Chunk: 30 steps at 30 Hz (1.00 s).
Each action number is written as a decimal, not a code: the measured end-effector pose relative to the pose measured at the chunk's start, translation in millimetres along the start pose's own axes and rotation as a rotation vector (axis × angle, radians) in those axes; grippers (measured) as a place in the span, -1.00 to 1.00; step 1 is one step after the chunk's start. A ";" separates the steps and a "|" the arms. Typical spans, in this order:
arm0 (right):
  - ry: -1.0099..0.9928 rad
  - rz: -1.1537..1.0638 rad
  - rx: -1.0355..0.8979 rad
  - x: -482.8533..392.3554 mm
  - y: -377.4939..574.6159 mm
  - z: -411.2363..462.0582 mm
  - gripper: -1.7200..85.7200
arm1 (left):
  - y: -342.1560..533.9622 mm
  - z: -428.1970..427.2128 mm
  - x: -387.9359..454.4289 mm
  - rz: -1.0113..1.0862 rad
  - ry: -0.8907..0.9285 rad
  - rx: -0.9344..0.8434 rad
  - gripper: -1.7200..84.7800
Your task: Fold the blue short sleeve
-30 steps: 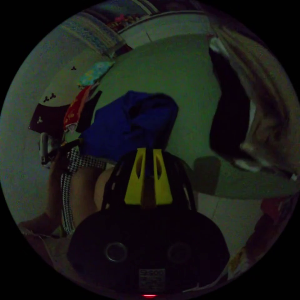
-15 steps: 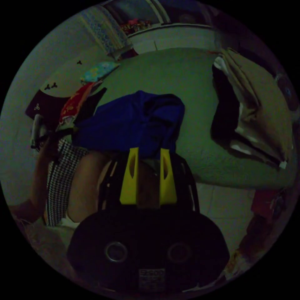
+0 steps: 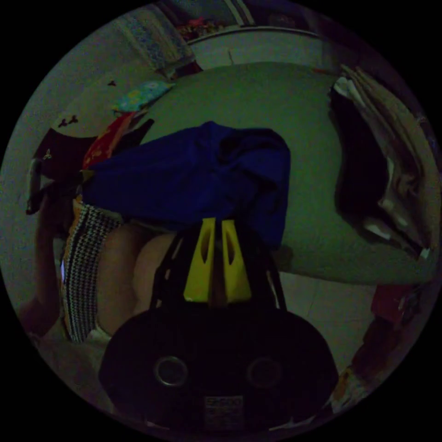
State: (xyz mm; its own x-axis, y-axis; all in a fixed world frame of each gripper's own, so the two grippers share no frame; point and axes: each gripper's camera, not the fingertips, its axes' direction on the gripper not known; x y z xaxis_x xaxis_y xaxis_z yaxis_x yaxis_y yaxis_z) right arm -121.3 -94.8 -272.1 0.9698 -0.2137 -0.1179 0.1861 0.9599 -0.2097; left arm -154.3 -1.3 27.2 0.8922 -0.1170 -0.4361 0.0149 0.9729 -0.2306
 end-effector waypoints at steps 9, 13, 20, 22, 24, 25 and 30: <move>0.013 -0.097 0.201 -6.5 -88.8 -94.5 -0.99 | -93.1 -37.7 0.3 0.083 -0.056 0.069 -0.88; 0.155 -0.125 0.246 -11.9 -177.8 -102.6 -0.99 | -157.2 -44.8 -9.4 0.068 -0.111 0.118 -0.87; 0.115 0.010 0.212 2.8 -237.9 -83.4 -0.86 | -229.1 -24.8 -47.8 -0.132 -0.173 0.244 -0.78; 0.099 -0.082 0.208 -0.8 -202.7 -72.8 -0.79 | -222.1 -7.1 -60.1 -0.137 -0.180 0.189 -0.74; 0.123 -0.121 0.149 -1.6 -165.7 -63.1 -0.75 | -199.2 13.7 -75.9 -0.150 -0.188 0.097 -0.69; 0.130 -0.123 0.107 0.0 -138.2 -58.1 -0.72 | -190.7 17.5 -78.6 -0.148 -0.182 0.087 -0.69; 0.115 -0.057 -0.022 7.2 -29.3 -53.3 -0.65 | -93.2 43.5 -79.7 -0.088 -0.194 -0.026 -0.66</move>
State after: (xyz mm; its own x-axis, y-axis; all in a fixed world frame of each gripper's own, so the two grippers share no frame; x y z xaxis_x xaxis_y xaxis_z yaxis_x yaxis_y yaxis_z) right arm -128.2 -134.2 -318.6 0.9330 -0.2887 -0.2149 0.2361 0.9416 -0.2400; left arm -207.1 -73.9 121.2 0.9583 -0.1583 -0.2378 0.0873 0.9549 -0.2838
